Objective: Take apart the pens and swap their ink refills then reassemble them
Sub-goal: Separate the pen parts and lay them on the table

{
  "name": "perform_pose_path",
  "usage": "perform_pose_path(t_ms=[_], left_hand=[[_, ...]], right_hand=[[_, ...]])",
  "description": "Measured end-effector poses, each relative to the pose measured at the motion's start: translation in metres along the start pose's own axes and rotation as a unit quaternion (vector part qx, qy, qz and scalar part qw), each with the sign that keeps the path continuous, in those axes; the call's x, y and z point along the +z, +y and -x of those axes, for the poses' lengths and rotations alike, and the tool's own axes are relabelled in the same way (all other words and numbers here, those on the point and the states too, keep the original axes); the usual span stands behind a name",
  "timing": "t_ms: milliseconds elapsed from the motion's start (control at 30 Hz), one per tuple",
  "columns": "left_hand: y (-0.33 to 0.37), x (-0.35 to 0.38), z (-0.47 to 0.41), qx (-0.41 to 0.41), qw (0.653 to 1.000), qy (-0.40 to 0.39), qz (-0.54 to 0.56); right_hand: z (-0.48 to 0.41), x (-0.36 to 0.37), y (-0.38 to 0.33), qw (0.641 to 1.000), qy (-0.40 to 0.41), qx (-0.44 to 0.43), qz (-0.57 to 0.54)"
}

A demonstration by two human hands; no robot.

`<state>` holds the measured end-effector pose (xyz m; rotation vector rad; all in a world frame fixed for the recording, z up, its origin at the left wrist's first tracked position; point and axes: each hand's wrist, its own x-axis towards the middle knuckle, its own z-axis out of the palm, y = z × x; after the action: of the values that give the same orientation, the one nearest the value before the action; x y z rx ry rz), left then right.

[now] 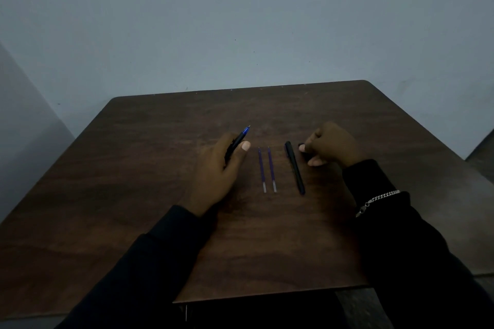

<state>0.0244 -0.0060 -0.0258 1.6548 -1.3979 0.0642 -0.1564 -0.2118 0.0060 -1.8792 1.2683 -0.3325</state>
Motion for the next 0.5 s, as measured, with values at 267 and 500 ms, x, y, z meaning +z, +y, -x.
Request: perform_pose_path(t_ms=[267, 500], left_hand=[[0.0044, -0.0022, -0.0002, -0.012, 1.000, -0.009, -0.004], [0.0044, -0.0017, 0.0006, -0.011, 1.000, -0.005, 0.002]], right_hand=[[0.0020, -0.0022, -0.0016, 1.000, 0.013, 0.020, -0.005], [0.0088, -0.0086, -0.0024, 0.995, 0.082, -0.052, 0.024]])
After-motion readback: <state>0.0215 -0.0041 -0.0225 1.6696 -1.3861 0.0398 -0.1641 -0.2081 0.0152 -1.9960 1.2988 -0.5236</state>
